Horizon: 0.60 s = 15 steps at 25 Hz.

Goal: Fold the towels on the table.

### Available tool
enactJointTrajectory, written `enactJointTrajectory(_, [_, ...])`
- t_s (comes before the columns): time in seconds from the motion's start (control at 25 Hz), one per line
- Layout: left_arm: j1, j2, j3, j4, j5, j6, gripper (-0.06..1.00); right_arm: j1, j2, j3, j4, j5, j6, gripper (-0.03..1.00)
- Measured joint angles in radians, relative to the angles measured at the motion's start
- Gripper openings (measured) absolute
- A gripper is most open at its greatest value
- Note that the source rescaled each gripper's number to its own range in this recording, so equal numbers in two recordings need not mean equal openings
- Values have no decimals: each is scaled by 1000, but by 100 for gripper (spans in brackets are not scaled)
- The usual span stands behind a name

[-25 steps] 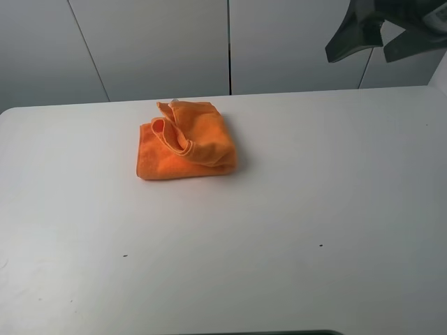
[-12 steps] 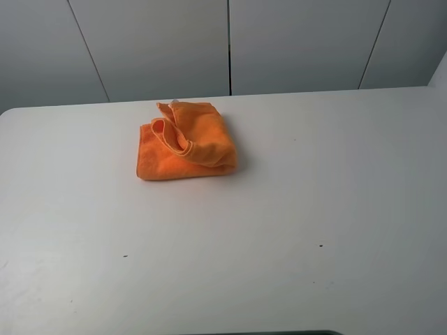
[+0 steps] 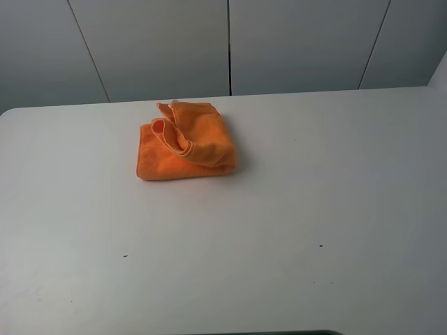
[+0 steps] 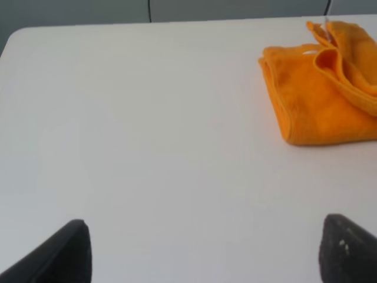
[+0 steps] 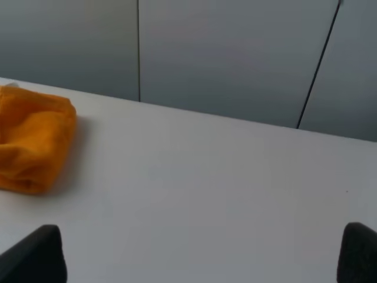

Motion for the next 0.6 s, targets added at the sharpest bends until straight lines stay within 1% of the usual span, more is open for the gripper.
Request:
enactJointTrajectory(0.28, [0,-16,18,-2,5,14,100,0,-17,11,-19,42,47,100])
enactJointTrajectory(0.48, [0,-16,18,-4,7,17,100,0,-17,112,-13,47,67,100])
enactJointTrajectory(0.6, [0,-16,18,-4,7,17,100,0,-15,159,7,37,75,100])
